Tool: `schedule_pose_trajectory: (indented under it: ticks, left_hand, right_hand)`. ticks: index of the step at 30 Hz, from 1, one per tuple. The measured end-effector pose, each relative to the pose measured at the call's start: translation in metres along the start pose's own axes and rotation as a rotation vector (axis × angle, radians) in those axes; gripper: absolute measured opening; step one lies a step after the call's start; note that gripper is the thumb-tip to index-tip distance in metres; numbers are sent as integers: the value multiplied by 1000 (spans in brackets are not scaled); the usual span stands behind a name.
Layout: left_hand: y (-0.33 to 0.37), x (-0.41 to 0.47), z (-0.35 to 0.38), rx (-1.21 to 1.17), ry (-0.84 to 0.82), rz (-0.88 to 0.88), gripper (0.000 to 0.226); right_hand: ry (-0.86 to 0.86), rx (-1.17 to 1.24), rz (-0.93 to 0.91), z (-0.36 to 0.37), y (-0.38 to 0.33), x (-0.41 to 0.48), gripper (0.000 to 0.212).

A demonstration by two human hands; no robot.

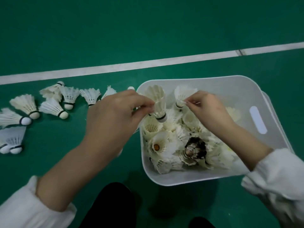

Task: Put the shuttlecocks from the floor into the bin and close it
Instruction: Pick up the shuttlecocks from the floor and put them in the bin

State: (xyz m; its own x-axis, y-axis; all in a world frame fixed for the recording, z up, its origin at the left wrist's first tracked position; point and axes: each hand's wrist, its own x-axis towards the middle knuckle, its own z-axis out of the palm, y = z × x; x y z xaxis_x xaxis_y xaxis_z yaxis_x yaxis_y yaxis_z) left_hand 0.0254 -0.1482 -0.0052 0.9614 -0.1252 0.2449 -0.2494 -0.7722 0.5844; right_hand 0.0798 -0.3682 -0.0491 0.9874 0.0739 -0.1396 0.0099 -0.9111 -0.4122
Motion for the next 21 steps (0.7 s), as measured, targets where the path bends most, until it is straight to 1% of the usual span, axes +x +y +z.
schedule_pose_trajectory:
  ticks: [3, 7, 11, 14, 16, 18, 19, 21]
  left_hand:
    - [-3, -3, 5, 9, -4, 0, 15]
    - [-4, -1, 12, 9, -16, 24, 16]
    - [-1, 0, 16, 13, -24, 17, 16]
    - [-2, -1, 18, 14, -14, 34, 15]
    - [-4, -2, 19, 32, -10, 49, 14]
    - [-5, -3, 18, 36, -1, 53, 13]
    - [-4, -3, 18, 31, 0, 54, 13]
    - [-3, -3, 16, 14, -2, 63, 11]
  right_hand:
    - [-48, -96, -7, 16, 13, 6, 24]
    - [-98, -163, 53, 37, 37, 12, 19]
    - [-116, -196, 42, 37, 33, 15, 21]
    - [-106, -108, 50, 22, 20, 5, 27]
    - [-46, -66, 16, 7, 11, -6, 33]
    - [67, 77, -88, -12, -4, -21, 31]
    - [76, 181, -154, -20, -15, -30, 32]
    - [-32, 309, -300, -27, -35, -41, 40]
